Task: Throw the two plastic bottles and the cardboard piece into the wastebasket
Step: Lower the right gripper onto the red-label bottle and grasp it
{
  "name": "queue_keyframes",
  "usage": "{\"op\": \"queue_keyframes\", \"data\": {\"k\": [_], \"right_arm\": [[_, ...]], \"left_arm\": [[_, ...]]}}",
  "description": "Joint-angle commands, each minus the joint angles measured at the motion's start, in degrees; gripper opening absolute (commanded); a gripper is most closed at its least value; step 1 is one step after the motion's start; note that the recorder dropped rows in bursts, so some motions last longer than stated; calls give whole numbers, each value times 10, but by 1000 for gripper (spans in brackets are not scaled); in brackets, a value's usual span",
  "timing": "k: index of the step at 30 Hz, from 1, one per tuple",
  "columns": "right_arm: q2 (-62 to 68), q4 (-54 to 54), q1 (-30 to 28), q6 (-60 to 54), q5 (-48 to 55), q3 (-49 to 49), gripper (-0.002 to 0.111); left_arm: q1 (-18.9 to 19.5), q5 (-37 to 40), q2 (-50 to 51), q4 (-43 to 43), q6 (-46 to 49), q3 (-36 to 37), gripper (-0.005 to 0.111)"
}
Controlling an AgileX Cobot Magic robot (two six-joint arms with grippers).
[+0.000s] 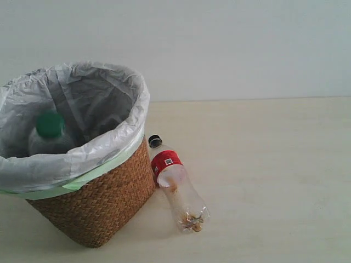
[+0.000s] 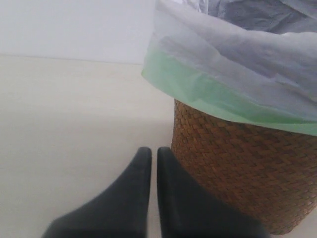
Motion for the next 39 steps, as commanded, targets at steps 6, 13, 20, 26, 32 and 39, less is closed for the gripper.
{"op": "queue_keyframes", "data": {"k": [6,13,20,26,32,39], "right_arm": [[19,-123,-8,4,119,33,66],[59,-123,-53,-16,125,99,66],[99,-46,-53,-103,85,171,66],[120,21,-53,-167,45,201,66],[145,27,-53,-229,36,203,66],[203,90,-52,-273,1,203,66]], "left_arm": [[0,-2,-2,2,-3,2,4],[0,-2,-2,2,-3,2,4],[0,-2,-2,2,-3,2,4],[0,-2,-2,2,-3,2,4],[0,-2,-2,2,-3,2,4],[0,-2,-2,2,-3,2,4]]}}
